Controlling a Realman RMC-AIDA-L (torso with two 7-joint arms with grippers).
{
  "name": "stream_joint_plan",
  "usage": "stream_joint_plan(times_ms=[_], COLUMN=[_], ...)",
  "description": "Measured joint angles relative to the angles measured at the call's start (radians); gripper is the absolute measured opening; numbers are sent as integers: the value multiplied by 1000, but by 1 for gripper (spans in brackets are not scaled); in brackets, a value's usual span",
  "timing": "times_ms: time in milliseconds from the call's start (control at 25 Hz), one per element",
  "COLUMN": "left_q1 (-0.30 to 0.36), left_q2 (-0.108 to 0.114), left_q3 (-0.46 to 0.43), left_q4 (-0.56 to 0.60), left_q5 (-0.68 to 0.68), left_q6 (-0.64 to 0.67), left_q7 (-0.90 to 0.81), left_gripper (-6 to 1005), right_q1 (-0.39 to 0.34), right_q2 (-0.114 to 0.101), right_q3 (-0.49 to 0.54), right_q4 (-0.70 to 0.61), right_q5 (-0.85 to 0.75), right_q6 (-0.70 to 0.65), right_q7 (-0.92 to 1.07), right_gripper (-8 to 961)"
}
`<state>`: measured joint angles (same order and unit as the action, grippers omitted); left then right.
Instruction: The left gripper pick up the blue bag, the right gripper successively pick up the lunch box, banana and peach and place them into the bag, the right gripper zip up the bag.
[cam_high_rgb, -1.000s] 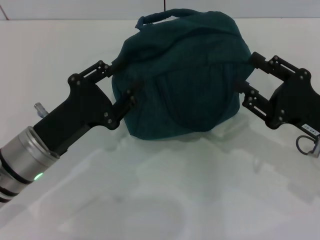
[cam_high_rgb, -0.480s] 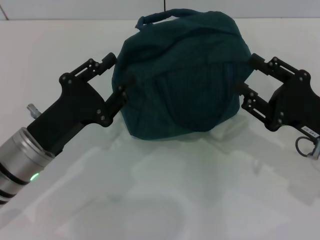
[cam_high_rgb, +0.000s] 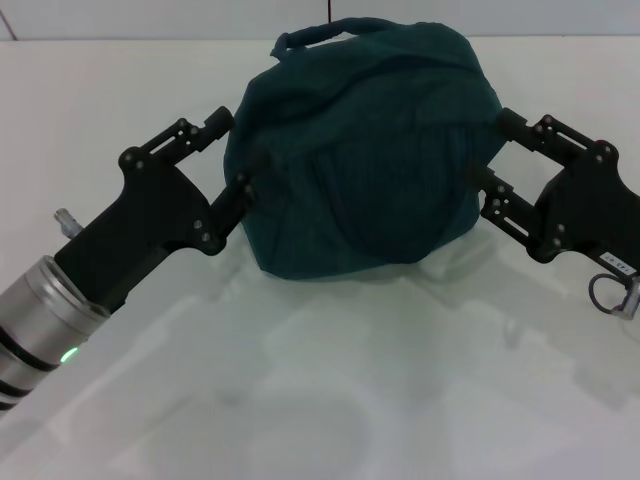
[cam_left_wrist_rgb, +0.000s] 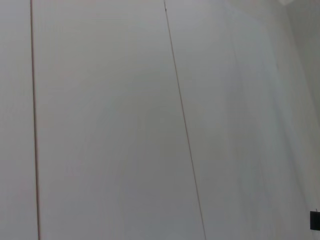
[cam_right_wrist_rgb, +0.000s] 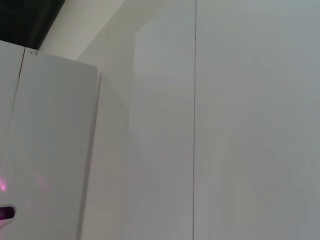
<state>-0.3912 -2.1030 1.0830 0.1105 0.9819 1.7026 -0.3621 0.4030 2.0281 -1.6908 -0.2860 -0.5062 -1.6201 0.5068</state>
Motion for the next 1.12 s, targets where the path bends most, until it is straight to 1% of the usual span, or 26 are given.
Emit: stream_joint_plan(times_ms=[160,320,400,480,520,600,760,960,1040,1120], left_q1=[-3,1,5,14,18,24,30,34,31,26], left_q2=[1,14,23,35,39,43,44,36,36,42], left_q3=[11,85,120,146,153,157,158,152,153,156], left_q4=[1,12,26,58,75,97,105,105,105,106], left_q5=[9,10,14,31,45,66,76,71,72,76], left_q6=[1,34,58,71,75,79,84,84,84,86], left_q7=[1,1,-3,-18,-28,-44,-54,-49,-51,-58], left_gripper=[450,449,449,449,449,449,449,449,449,449], right_q1=[0,-7,-11,-8,-5,-1,-4,-1,-2,-2], right_q2=[-2,-10,-17,-31,-40,-50,-53,-55,-54,-53], right_q3=[0,-9,-12,-12,-12,-9,-6,-5,-4,-4], right_q4=[1,2,1,-5,-8,-9,-9,-6,-9,-10], right_q5=[-3,-11,-26,-75,-109,-150,-164,-166,-166,-166], right_q6=[1,-9,-23,-48,-67,-96,-109,-109,-109,-109], right_q7=[8,43,79,115,128,137,131,129,128,127], right_gripper=[527,527,527,527,527,527,528,528,529,529])
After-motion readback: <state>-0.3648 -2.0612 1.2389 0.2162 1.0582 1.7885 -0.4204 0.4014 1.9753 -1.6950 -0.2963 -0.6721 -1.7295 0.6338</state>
